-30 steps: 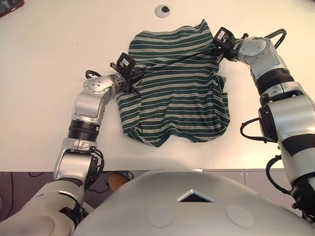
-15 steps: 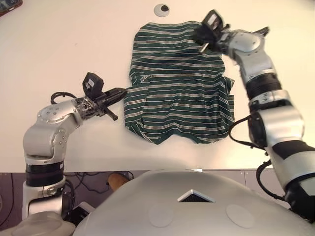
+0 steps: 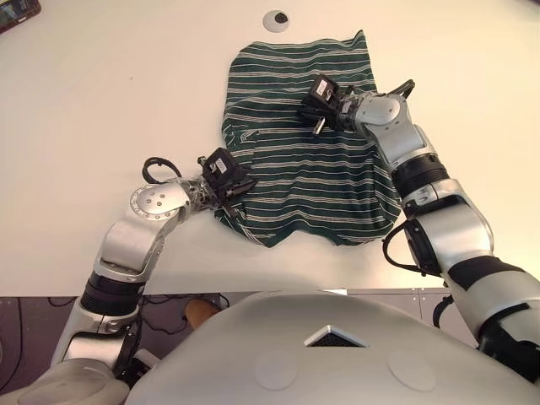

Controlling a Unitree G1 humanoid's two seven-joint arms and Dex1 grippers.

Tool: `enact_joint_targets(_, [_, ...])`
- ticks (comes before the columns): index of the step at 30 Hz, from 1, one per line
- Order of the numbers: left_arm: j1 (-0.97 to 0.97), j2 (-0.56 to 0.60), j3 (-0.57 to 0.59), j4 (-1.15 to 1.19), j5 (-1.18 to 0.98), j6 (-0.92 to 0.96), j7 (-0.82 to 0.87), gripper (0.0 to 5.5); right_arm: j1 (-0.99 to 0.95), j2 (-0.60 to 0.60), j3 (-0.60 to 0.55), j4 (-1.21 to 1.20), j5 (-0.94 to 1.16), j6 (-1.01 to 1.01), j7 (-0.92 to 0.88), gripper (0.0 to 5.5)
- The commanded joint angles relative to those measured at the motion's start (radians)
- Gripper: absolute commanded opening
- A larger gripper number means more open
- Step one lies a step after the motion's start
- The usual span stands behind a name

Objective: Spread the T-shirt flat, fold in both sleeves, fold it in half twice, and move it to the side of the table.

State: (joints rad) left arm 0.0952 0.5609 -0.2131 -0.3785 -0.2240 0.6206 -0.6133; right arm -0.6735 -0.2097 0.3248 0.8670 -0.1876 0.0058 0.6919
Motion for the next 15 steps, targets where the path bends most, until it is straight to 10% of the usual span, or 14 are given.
enact_joint_targets(1, [0.024, 0.004, 0.103, 0.002, -0.03, -0.006, 0.014, 1.43, 0.043, -0.012, 0.028, 0.065, -0.04, 0.03, 0.001, 0.89])
enact_joint_targets(15, [0.041, -0.081, 0.197, 0.265, -0.078, -0.053, 0.024, 1.85, 0.043, -0.013, 0.055, 0.092, -0.059, 0.0, -0.005, 0.89])
